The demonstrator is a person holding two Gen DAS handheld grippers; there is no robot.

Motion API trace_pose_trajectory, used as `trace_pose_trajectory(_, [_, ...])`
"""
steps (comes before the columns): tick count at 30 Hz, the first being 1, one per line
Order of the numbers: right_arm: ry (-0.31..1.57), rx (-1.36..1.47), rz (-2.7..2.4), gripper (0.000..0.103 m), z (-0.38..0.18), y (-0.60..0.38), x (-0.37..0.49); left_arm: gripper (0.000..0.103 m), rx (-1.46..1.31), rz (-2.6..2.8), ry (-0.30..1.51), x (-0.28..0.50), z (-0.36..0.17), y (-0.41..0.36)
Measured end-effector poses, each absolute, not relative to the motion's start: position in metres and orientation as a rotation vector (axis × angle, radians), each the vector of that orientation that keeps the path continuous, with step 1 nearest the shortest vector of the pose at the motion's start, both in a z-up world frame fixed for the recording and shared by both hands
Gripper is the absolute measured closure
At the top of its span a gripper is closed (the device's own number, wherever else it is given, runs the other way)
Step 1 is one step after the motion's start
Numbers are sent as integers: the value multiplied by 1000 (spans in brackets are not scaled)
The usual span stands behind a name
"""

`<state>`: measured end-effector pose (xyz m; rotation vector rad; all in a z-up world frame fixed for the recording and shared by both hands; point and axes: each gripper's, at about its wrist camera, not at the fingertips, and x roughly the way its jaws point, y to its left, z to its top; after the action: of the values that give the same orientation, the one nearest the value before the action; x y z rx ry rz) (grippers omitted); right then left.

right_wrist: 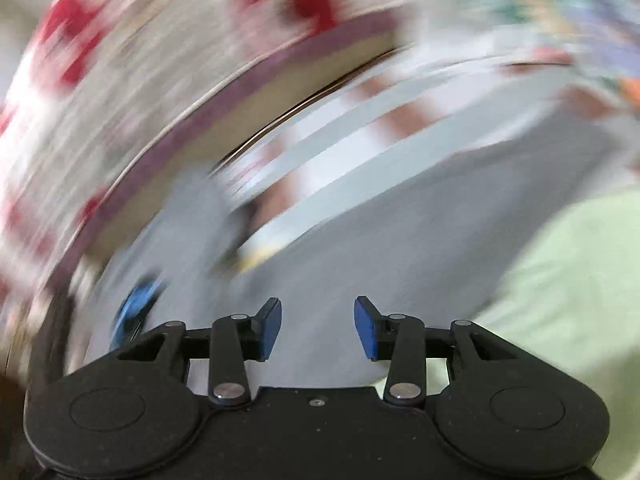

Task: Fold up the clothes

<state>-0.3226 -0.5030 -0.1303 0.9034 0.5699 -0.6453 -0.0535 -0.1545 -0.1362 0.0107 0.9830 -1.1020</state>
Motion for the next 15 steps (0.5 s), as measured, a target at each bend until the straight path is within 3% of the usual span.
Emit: trace_pose_trajectory(15, [598,863,-987,49,-196,-606,-367,62,-46,-923,927,-60,-116,-124])
